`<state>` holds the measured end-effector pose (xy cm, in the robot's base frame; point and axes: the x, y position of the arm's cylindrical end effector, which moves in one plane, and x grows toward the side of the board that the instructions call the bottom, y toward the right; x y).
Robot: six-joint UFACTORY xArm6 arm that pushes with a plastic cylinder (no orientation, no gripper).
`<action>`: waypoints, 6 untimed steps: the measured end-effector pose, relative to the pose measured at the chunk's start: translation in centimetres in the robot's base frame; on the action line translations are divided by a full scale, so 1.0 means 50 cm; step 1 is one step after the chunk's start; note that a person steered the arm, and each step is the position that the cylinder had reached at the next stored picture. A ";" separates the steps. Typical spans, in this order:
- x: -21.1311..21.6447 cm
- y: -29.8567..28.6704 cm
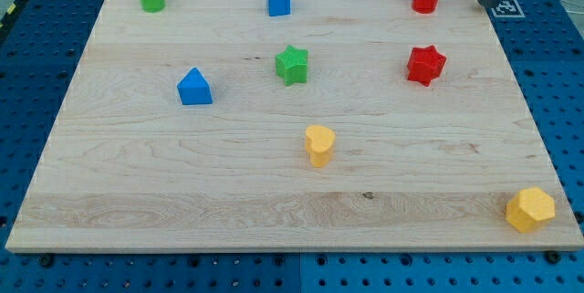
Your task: Slightly move the red circle towards up
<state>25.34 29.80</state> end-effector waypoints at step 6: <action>0.065 -0.049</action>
<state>28.61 27.33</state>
